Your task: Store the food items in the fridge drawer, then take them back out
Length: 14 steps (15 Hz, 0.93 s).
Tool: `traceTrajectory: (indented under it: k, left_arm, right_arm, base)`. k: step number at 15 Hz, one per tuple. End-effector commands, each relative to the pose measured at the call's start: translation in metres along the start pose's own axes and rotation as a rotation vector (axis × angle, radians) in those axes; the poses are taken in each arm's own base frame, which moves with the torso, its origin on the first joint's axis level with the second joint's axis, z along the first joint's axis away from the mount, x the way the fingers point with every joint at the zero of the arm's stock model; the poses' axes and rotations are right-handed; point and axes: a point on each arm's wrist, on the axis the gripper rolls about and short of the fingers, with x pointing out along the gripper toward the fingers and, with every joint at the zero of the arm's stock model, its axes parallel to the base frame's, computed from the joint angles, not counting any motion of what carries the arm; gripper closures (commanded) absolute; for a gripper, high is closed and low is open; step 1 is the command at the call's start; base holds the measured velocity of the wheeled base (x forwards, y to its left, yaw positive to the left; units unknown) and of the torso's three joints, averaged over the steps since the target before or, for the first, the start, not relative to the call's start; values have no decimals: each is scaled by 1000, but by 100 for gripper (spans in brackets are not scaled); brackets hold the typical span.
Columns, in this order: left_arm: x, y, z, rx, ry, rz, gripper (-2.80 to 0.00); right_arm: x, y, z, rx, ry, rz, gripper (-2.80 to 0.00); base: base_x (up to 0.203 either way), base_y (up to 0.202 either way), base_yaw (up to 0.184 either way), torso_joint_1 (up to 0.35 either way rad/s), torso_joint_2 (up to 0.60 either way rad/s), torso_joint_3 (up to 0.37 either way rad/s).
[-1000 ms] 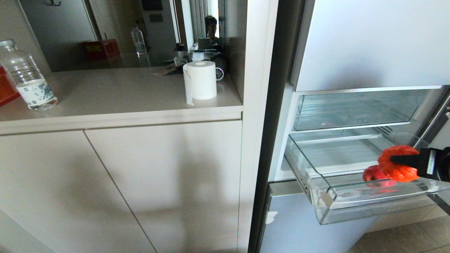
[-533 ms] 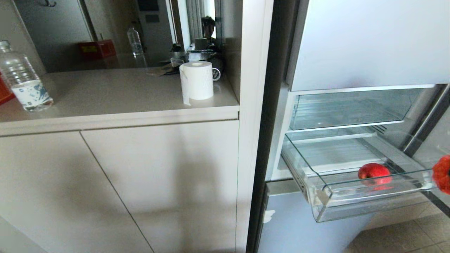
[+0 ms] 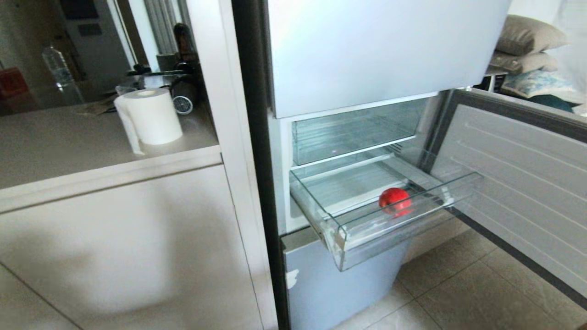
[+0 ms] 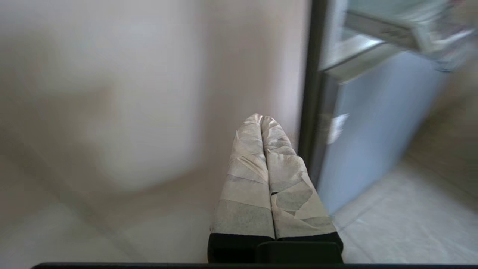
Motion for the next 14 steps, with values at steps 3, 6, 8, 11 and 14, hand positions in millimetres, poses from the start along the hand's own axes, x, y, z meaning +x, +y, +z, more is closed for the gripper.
traceTrajectory:
  k: [3, 6, 8, 11, 14]
  left_arm:
    - [0, 0, 0, 1, 2, 0, 0]
    - [0, 0, 0, 0, 2, 0, 0]
    - [0, 0, 0, 0, 2, 0, 0]
    - [0, 0, 0, 0, 2, 0, 0]
    - [0, 0, 0, 1, 1, 2, 0]
  right_arm:
    - [0, -12, 29, -15, -266, -290, 0]
    - [7, -35, 35, -34, -301, -561, 0]
    - [15, -60, 36, -29, -281, -755, 0]
    - [31, -122, 19, 25, -169, -981, 0]
    - [48, -189, -11, 118, -37, -1103, 0]
  base:
    - [2, 7, -153, 3, 2, 3]
    - [1, 3, -28, 1, 1, 1]
    - [0, 0, 0, 0, 0, 0]
    - [0, 0, 0, 0, 0, 0]
    - [0, 0, 0, 0, 0, 0]
